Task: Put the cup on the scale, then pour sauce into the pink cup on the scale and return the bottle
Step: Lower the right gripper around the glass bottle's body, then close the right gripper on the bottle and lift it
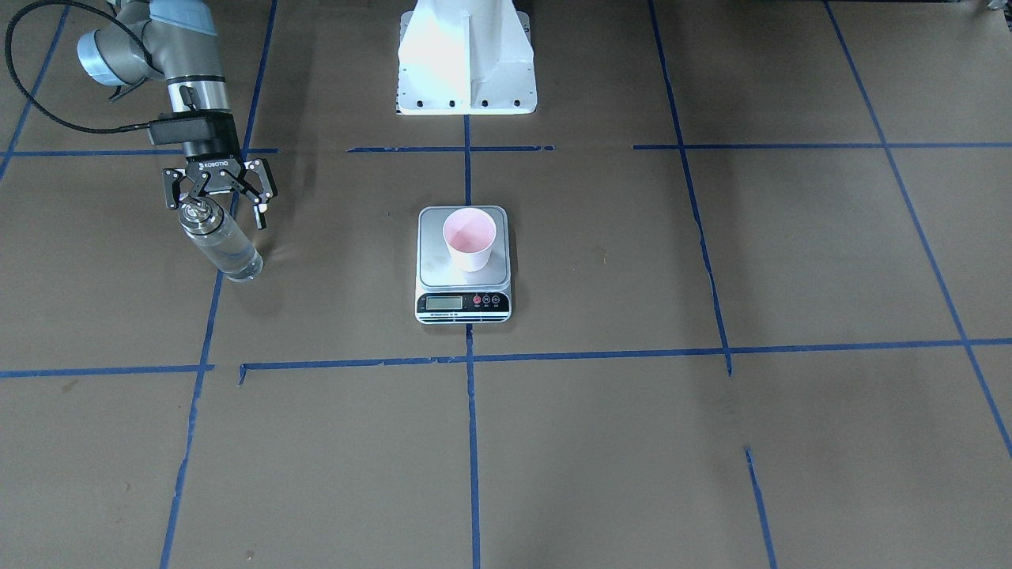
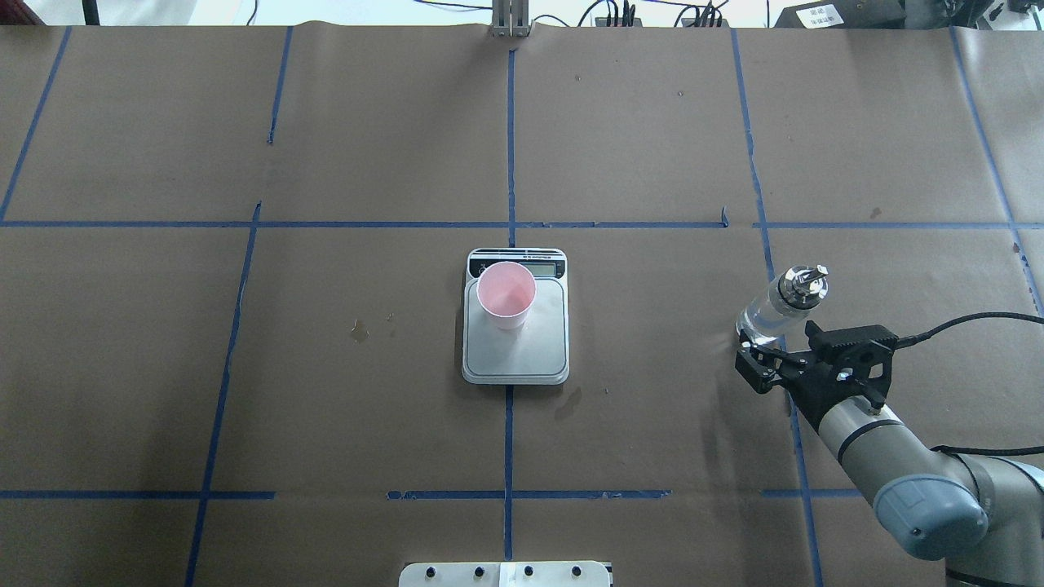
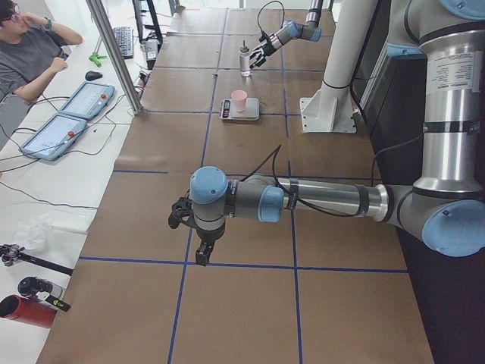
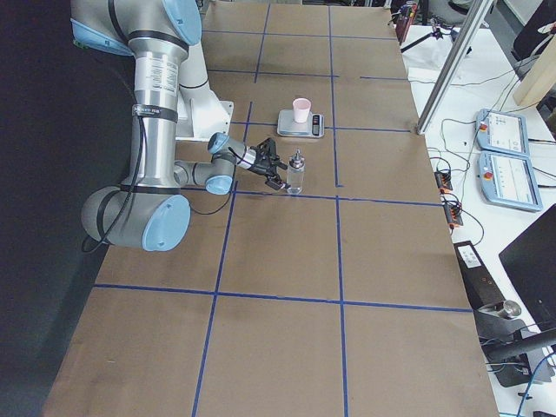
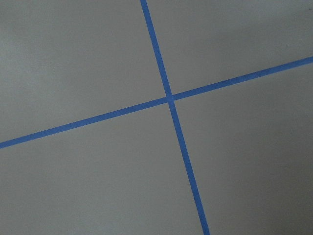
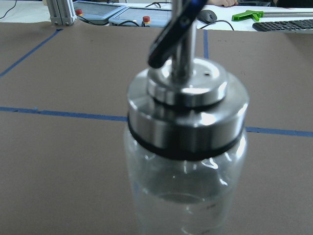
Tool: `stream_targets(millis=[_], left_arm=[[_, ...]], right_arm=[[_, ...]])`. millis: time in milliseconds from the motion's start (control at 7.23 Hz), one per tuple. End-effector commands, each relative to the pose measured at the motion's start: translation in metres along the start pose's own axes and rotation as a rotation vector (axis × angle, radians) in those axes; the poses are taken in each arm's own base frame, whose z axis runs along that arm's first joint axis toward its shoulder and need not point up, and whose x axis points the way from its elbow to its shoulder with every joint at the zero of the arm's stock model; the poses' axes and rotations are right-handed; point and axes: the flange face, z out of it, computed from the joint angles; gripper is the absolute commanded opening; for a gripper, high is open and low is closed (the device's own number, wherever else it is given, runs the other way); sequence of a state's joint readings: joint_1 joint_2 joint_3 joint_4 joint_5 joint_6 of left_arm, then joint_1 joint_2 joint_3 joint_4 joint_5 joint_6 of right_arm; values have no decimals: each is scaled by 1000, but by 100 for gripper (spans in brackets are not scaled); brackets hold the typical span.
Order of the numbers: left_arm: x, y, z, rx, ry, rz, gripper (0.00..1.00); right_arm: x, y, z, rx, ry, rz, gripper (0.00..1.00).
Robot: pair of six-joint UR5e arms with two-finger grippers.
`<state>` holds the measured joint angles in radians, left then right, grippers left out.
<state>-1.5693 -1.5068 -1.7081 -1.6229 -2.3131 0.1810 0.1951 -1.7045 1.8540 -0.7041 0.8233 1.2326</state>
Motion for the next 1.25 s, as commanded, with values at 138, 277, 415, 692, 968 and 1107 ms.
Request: stream_targets(millis=[138, 277, 415, 692, 968, 1107], left_arm=[[0, 0, 0, -1, 0, -1, 100], [-1, 1, 2, -3, 1, -3, 100], [-1, 1, 1, -2, 1, -2, 100], [-1, 1, 1, -3, 1, -3, 100], [0, 0, 0, 0, 0, 2, 100], [0, 0, 0, 0, 0, 2, 100]], right_arm=[[0, -2, 3, 35, 13, -19, 100], [0, -7, 4, 41, 15, -13, 100], [1, -10, 5, 48, 20, -9, 100], [-4, -18, 8, 62, 16, 6, 100], [-2, -21, 10, 71, 24, 6, 100], [0, -21, 11, 77, 30, -9, 100]])
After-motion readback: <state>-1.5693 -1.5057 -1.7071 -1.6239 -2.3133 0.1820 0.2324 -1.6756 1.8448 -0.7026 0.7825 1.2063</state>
